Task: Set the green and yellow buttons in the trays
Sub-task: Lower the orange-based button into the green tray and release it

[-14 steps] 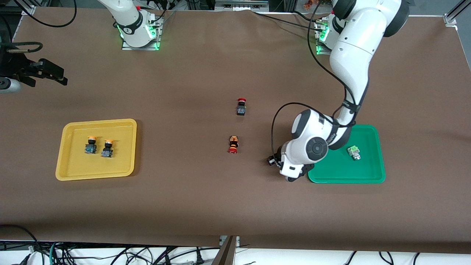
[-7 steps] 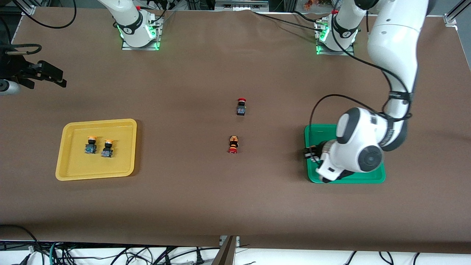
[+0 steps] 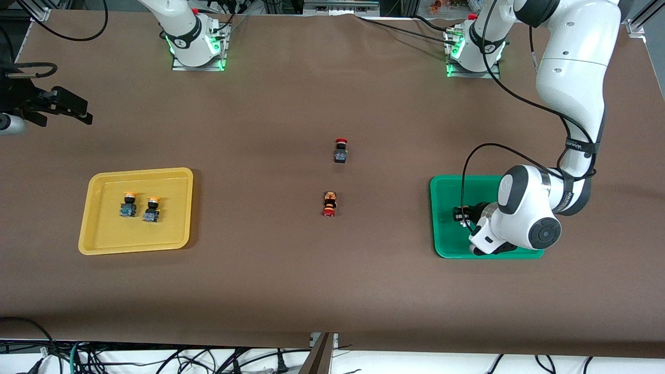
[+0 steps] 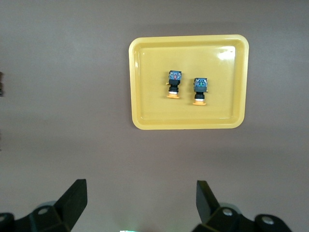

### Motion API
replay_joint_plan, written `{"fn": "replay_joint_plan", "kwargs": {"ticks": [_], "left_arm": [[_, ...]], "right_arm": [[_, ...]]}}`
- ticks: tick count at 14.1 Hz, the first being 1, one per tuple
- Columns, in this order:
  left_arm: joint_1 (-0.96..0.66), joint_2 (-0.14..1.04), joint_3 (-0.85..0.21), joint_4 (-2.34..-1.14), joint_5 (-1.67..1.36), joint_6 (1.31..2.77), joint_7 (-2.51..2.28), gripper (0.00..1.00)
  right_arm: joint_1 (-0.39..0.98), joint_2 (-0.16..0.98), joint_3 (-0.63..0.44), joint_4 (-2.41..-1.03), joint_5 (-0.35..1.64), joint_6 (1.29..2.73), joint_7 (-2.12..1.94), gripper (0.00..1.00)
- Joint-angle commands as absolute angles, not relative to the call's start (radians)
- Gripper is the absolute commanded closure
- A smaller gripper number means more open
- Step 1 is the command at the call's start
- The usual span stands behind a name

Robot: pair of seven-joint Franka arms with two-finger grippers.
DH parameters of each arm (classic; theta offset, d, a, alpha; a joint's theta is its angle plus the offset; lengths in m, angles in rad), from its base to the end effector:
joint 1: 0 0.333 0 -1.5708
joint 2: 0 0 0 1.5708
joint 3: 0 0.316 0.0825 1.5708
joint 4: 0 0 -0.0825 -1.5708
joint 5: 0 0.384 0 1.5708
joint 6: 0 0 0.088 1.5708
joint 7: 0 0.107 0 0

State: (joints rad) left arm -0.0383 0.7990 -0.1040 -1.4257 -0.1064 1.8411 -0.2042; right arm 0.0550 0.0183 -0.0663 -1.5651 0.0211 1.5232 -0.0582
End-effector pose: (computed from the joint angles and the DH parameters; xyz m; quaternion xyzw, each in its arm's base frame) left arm 0.6749 -0.0939 0.1972 0.9762 0.0621 -0.2006 0.0533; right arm 0.5547 -0.0036 0.6130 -0.9992 -0.0236 0.0297 0.0110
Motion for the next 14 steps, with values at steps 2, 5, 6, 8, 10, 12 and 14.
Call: {"fn": "replay_joint_plan", "kwargs": {"ticks": [2, 5, 6, 8, 10, 12, 14], "left_arm": [[-0.009, 0.805, -0.117, -1.422, -0.103, 1.845, -0.158, 0.0], [-0.008, 0.789, -0.12, -1.41, -0.112, 1.842, -0.166, 0.0], [-0.006, 0.788, -0.12, -1.375, -0.133, 1.836, -0.169, 0.0], [-0.006, 0.753, -0.121, -1.344, -0.155, 1.804, -0.169, 0.0], [-0.006, 0.662, -0.123, -1.354, -0.144, 1.749, -0.163, 0.0], [-0.005, 0.56, -0.117, -1.355, -0.14, 1.674, -0.158, 0.0], [-0.003, 0.459, -0.117, -1.358, -0.077, 1.6, -0.156, 0.0]], "right_arm": [[0.041, 0.028, -0.055, -1.54, 0.005, 1.511, -0.075, 0.0], [0.041, 0.028, -0.055, -1.54, 0.005, 1.511, -0.075, 0.0], [0.041, 0.028, -0.055, -1.54, 0.005, 1.511, -0.075, 0.0], [0.041, 0.028, -0.055, -1.54, 0.005, 1.511, -0.075, 0.0], [0.041, 0.028, -0.055, -1.54, 0.005, 1.511, -0.075, 0.0], [0.041, 0.028, -0.055, -1.54, 0.005, 1.509, -0.075, 0.0], [0.041, 0.028, -0.055, -1.54, 0.005, 1.509, -0.075, 0.0]]}}
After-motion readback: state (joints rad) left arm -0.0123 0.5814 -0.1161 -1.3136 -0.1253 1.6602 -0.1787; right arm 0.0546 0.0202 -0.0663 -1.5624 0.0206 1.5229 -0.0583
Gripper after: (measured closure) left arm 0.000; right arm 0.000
